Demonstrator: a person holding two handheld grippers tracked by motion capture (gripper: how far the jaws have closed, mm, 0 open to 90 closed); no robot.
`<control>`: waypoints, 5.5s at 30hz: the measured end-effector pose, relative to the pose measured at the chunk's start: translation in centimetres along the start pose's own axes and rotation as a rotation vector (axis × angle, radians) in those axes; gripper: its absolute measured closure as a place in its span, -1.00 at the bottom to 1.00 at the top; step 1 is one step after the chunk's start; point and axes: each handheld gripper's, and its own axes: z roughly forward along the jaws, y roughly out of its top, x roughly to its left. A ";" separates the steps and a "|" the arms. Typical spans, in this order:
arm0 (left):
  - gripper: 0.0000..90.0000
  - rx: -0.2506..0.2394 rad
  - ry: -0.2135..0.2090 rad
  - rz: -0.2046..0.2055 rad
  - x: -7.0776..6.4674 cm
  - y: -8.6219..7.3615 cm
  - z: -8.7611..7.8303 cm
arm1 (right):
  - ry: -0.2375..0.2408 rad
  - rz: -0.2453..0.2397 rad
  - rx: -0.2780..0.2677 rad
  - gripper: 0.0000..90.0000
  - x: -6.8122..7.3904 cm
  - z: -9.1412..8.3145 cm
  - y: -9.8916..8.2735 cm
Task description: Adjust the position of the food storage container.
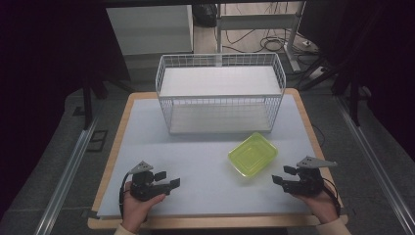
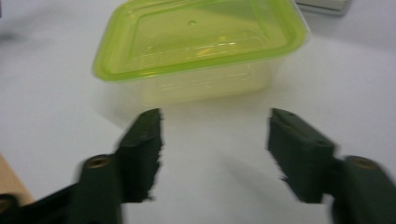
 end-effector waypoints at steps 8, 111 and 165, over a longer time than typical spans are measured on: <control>-0.42 0.006 0.005 0.003 0.0 -0.1 0.1 | 0.007 -0.031 -0.020 0.78 0.4 -0.8 0.7; -0.42 0.022 0.010 0.018 -0.1 -0.3 0.3 | 0.038 -0.156 0.147 1.00 -1.4 5.8 5.8; -0.43 0.015 0.009 0.013 0.0 -0.3 0.1 | 0.212 -0.208 0.142 1.00 3.8 6.9 5.6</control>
